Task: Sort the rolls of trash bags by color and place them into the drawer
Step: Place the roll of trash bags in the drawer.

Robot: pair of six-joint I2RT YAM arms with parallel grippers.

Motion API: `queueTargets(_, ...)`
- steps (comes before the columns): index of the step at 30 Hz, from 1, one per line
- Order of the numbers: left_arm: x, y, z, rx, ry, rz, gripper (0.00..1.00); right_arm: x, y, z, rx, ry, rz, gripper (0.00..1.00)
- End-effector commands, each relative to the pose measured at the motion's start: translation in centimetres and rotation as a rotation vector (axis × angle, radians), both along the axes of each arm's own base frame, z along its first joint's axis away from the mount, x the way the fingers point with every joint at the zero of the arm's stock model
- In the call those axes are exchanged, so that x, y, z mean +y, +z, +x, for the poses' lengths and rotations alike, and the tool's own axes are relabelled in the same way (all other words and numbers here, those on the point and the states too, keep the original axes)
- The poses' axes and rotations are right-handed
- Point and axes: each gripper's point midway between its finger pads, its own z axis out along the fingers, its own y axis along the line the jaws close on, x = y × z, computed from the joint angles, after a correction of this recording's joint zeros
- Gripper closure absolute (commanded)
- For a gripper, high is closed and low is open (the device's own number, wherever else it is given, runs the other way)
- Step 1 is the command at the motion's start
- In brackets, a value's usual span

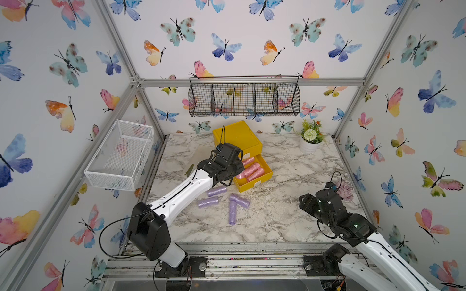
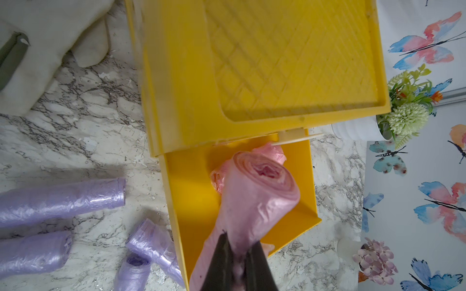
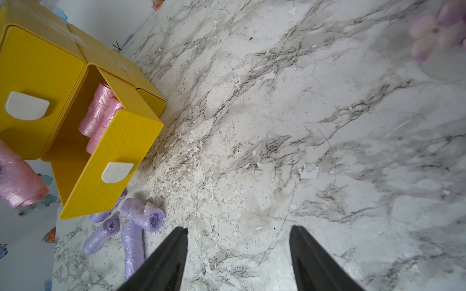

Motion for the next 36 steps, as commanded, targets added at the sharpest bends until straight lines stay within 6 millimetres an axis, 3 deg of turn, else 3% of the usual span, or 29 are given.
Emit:
queueTargets(1, 0.1, -0.5, 0.6, -0.016, 0.017, 0.017, 1.0, -0.3, -0.1, -0.2, 0.005, -0.012, -0.003, 0.3)
queueTargets(19, -1.1, -3.7, 0.0, 0.023, -0.008, 0.033, 1.0, -0.2, -0.7, -0.3, 0.011, -0.017, 0.017, 0.31)
queueTargets(25, -0.6, -3.9, -0.3, 0.023, 0.012, 0.027, 1.0, -0.2, -0.8, -0.3, 0.016, -0.017, 0.014, 0.31)
queueTargets(36, -0.4, -3.4, -0.5, 0.014, 0.016, 0.021, 0.84, -0.1, -1.0, -0.3, 0.022, -0.014, 0.016, 0.31)
